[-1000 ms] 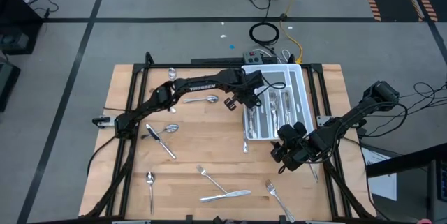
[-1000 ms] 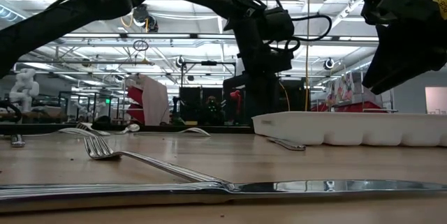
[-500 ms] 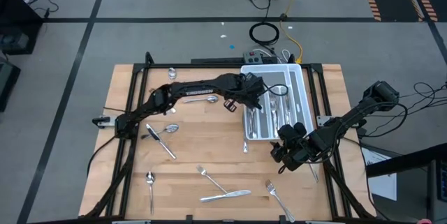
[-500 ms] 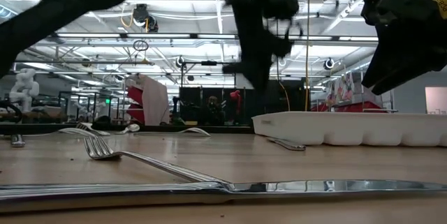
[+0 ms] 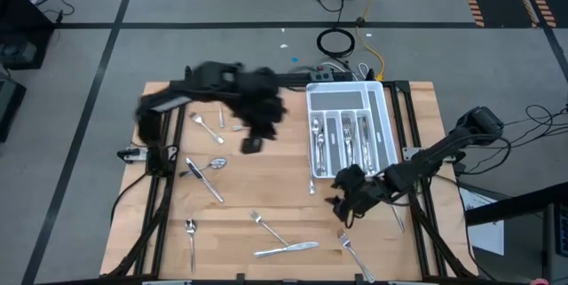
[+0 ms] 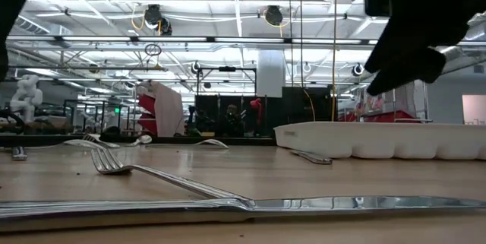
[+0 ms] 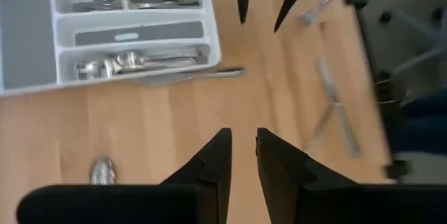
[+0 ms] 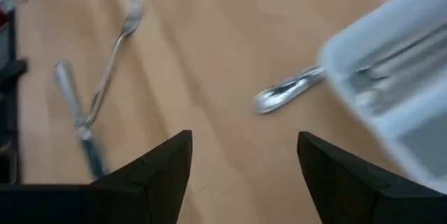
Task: Sort silverware
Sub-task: Put the silver fork into the white silverware tray
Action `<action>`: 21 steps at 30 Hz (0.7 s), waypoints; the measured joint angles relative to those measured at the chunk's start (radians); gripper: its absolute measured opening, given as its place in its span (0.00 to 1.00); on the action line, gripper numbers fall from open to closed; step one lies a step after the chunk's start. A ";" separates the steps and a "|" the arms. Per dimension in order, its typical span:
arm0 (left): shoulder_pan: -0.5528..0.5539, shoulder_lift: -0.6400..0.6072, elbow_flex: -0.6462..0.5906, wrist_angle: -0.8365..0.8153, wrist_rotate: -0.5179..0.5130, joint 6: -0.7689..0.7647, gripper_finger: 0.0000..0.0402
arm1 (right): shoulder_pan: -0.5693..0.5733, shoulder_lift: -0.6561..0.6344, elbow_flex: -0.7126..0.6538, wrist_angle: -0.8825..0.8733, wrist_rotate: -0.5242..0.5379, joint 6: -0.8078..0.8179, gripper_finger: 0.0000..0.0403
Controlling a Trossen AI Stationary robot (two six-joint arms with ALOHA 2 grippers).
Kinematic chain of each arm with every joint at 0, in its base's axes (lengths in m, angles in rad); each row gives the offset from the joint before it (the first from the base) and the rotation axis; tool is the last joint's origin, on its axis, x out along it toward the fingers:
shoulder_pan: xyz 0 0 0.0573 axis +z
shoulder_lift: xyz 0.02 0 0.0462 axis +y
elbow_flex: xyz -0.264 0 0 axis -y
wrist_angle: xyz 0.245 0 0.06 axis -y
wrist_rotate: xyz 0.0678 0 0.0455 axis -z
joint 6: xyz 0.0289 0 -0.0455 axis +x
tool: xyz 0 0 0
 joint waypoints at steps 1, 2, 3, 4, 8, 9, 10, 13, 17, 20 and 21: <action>-0.007 -0.035 0.000 -0.015 -0.003 -0.030 0.18 | -0.005 0.020 0.000 0.029 -0.035 -0.018 0.62; -0.015 -0.072 0.000 -0.025 -0.009 -0.061 0.18 | -0.007 0.041 0.000 0.055 -0.058 -0.034 0.62; -0.025 -0.110 -0.001 -0.031 -0.013 -0.091 0.18 | -0.006 0.060 0.001 0.075 -0.073 -0.051 0.62; -0.037 -0.151 -0.001 -0.032 -0.021 -0.126 0.18 | -0.005 0.083 0.006 0.079 -0.086 -0.070 0.62; -0.107 -0.310 -0.001 -0.018 -0.126 -0.279 0.18 | -0.020 0.148 0.061 0.047 -0.156 -0.128 0.62; -0.133 -0.345 -0.001 -0.015 -0.165 -0.313 0.18 | -0.024 0.158 0.084 0.021 -0.191 -0.141 0.62; -0.158 -0.379 -0.001 -0.013 -0.205 -0.343 0.18 | -0.026 0.163 0.108 -0.013 -0.225 -0.155 0.62; -0.234 -0.464 -0.001 -0.011 -0.327 -0.423 0.18 | -0.017 0.163 0.184 -0.180 -0.302 -0.186 0.62; -0.317 -0.542 0.000 -0.012 -0.441 -0.489 0.18 | 0.006 0.158 0.292 -0.471 -0.375 -0.238 0.62; -0.351 -0.574 0.000 -0.018 -0.474 -0.491 0.18 | 0.030 0.157 0.321 -0.533 -0.409 -0.253 0.62; -0.358 -0.581 0.000 -0.019 -0.480 -0.491 0.18 | 0.039 0.157 0.321 -0.525 -0.422 -0.260 0.62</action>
